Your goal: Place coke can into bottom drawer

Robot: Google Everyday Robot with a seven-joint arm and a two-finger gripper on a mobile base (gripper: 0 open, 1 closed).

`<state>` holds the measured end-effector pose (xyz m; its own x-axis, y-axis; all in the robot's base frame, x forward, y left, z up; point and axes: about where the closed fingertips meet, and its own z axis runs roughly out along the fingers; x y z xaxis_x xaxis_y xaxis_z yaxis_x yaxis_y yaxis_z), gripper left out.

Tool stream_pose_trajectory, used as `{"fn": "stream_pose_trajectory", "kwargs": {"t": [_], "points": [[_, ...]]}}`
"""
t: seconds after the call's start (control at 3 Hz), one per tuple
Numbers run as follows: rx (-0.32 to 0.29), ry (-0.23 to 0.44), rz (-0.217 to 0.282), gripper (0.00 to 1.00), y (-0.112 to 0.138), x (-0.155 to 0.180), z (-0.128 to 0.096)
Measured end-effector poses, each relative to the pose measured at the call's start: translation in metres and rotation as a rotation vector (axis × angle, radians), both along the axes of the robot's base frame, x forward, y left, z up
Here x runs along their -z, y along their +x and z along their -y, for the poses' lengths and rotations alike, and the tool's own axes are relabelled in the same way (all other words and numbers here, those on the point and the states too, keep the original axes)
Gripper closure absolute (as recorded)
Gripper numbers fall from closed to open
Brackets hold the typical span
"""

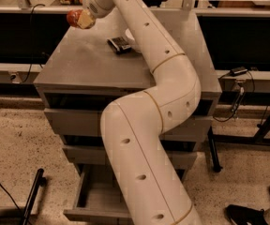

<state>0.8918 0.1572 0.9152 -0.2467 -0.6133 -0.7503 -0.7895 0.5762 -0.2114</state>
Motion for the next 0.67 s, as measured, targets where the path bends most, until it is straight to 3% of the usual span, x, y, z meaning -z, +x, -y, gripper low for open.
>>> {"fn": "stream_pose_trajectory", "kwargs": {"t": [0.33, 0.67], "points": [[-0.099, -0.093, 0.089, 1.0, -0.018, -0.035, 0.02], [-0.229, -0.139, 0.113, 1.0, -0.046, -0.049, 0.043]]}}
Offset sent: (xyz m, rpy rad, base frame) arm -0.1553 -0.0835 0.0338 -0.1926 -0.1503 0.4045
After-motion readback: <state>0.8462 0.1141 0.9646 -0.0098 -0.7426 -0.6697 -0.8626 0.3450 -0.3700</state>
